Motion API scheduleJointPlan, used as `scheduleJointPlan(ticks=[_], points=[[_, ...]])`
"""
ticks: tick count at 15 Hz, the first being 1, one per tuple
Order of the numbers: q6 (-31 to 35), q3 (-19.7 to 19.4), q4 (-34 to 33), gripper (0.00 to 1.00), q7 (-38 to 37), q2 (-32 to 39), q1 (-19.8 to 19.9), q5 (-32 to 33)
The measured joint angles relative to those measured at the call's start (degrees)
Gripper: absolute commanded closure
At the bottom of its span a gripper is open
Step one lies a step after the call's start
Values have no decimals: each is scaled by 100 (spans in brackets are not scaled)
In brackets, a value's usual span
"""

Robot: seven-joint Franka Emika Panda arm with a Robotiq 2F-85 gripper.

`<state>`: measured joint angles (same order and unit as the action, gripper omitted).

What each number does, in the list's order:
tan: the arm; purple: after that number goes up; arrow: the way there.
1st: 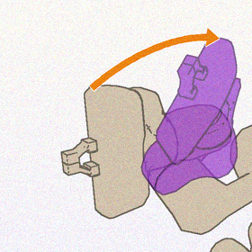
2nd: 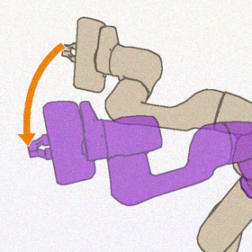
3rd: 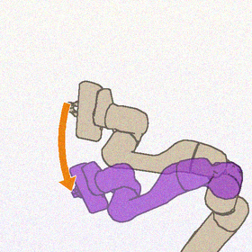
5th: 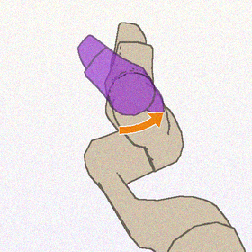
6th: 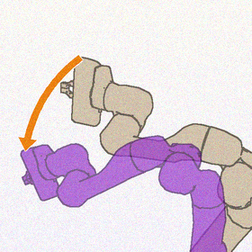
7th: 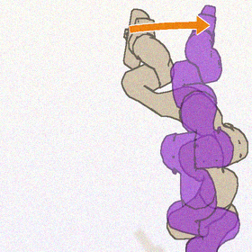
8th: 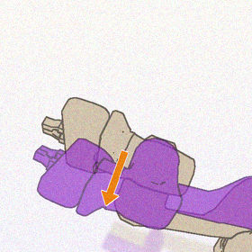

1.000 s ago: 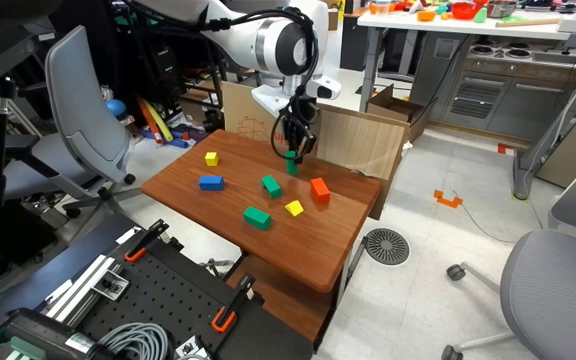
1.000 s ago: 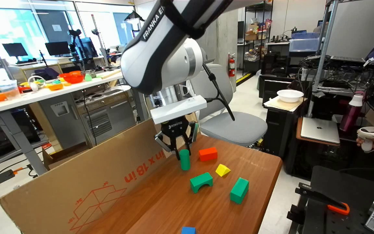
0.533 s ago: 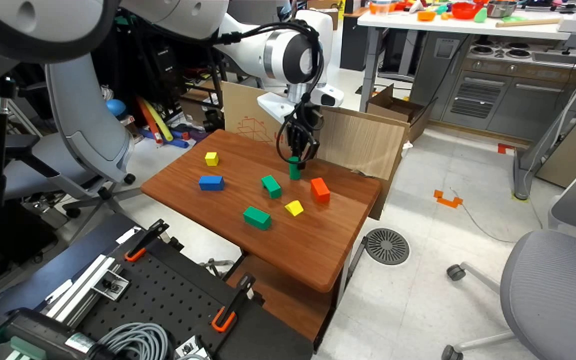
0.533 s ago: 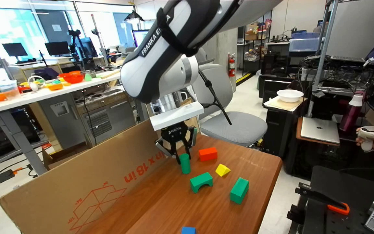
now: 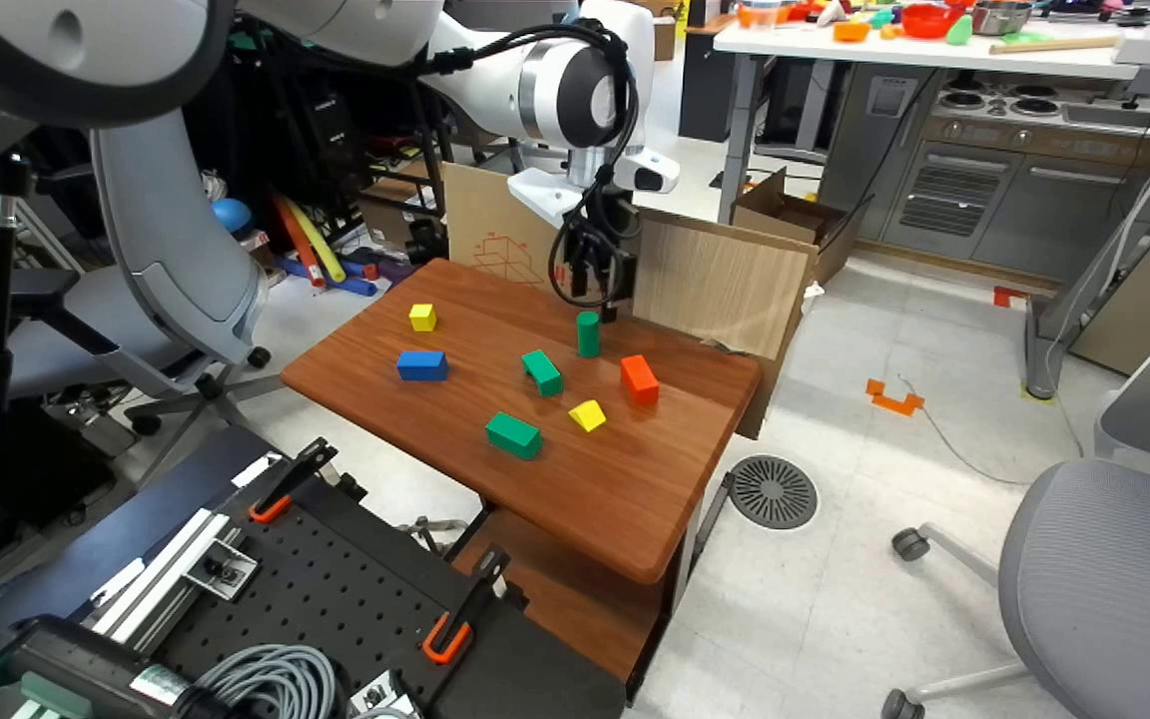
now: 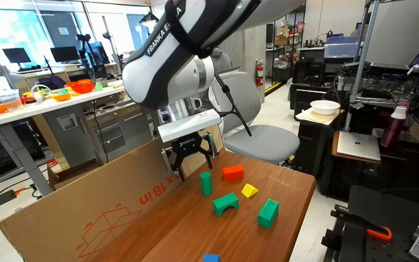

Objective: Move the cylindrical block to the right

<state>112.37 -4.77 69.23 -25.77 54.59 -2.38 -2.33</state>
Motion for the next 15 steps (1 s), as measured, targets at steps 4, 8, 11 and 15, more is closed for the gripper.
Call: scheduleJointPlan(ticks=[4,8,11,15], points=[[11,12,263,0,159,-400,-350,291],[25,81,980,0,273,-1133,-850,658],[147,241,1572,0,362,-1647,-1095,757],[490,535,2406,0,521,-2271,-1164,756]])
